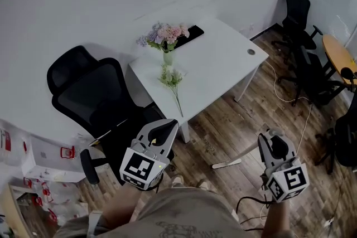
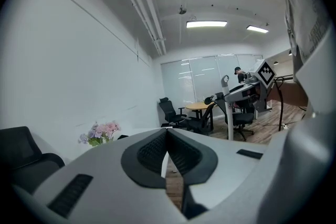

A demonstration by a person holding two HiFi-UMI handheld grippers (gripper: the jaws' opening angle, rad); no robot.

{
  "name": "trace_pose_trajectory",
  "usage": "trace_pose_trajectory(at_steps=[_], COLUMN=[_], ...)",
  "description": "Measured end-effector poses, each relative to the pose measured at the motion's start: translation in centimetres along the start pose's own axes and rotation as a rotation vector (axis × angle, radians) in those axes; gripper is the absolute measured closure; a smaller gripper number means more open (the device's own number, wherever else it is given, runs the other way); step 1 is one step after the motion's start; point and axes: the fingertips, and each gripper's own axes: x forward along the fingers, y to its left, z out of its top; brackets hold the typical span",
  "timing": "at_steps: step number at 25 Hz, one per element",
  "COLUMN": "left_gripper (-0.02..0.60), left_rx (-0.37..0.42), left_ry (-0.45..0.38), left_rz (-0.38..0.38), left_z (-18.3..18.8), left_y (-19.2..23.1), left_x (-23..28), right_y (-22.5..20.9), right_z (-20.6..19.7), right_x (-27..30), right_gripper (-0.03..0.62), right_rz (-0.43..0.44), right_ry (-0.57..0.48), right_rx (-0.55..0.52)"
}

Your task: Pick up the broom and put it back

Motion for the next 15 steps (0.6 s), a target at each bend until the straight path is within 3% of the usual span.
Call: trace_pose_trajectory(at_steps=[8, 15], left_gripper=[0.565, 0.565], left_rx=[0.02, 0.031], left_ry=[0.004, 0.025], left_rz=[0.02, 0.041], left_z=[-0.3, -1.3], left_y=[-0.1, 0.7], left_x=[0.8, 1.9], right_y=[-1.9, -0.4], right_z=[1.1, -0.5], right_x=[0.7, 4.8], right_gripper=[0.474, 0.474], right_rz=[0.125, 0.269], right_ry=[-0.012, 0.032], right_rx=[-0.021, -0.092])
